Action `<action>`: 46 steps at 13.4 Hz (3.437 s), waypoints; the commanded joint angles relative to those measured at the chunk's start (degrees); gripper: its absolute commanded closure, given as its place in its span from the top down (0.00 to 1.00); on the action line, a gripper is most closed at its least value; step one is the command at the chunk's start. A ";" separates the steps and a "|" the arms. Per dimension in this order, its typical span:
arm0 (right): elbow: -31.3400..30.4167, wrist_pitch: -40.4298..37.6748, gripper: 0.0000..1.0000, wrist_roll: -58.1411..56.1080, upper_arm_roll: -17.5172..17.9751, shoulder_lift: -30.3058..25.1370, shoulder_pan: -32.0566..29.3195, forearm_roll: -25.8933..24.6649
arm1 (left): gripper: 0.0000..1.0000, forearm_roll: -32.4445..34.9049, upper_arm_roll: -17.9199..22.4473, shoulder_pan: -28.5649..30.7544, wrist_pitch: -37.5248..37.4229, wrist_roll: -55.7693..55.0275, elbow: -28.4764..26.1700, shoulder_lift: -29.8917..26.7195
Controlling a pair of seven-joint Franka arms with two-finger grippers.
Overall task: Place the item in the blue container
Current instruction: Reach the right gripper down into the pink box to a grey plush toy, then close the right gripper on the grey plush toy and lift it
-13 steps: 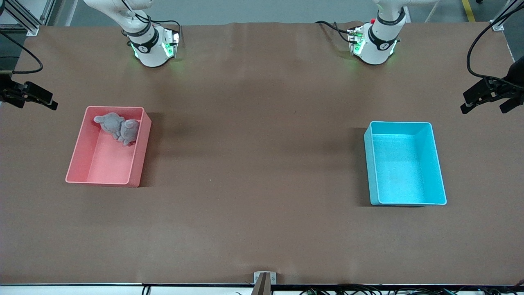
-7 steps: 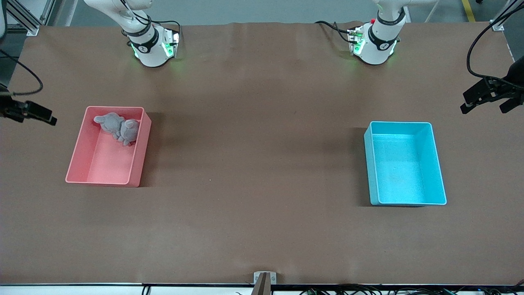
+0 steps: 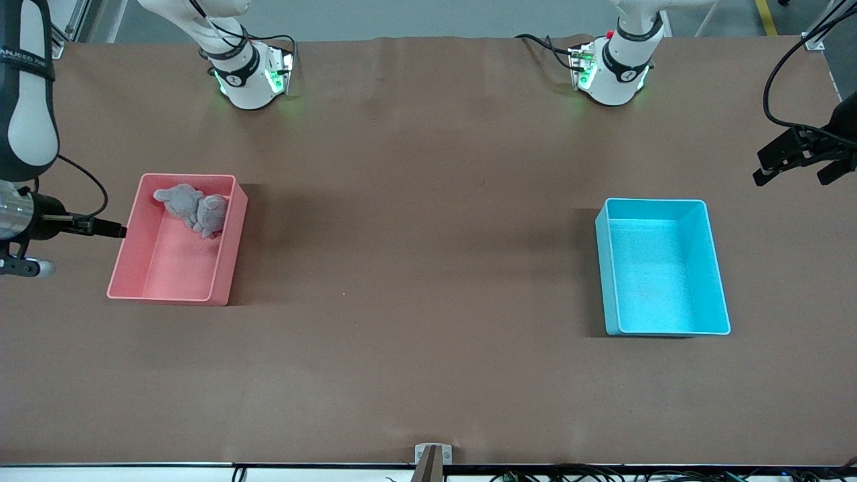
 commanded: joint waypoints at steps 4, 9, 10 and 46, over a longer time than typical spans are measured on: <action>-28.66 24.34 1.00 11.78 0.97 -9.51 1.33 0.64 | 1.00 -0.61 -0.05 0.30 0.08 0.99 0.00 -0.54; -35.09 31.65 1.00 14.33 0.97 -8.54 2.12 3.36 | 1.00 -0.61 -0.05 0.30 0.08 0.99 0.00 -0.54; -36.76 33.84 1.00 14.42 0.97 -8.19 2.55 3.54 | 1.00 -0.61 -0.05 0.30 0.08 0.99 0.00 -0.54; -8.03 3.34 0.04 37.04 1.06 -0.19 15.45 10.91 | 1.00 -0.70 0.04 0.39 -0.01 0.99 0.00 -0.54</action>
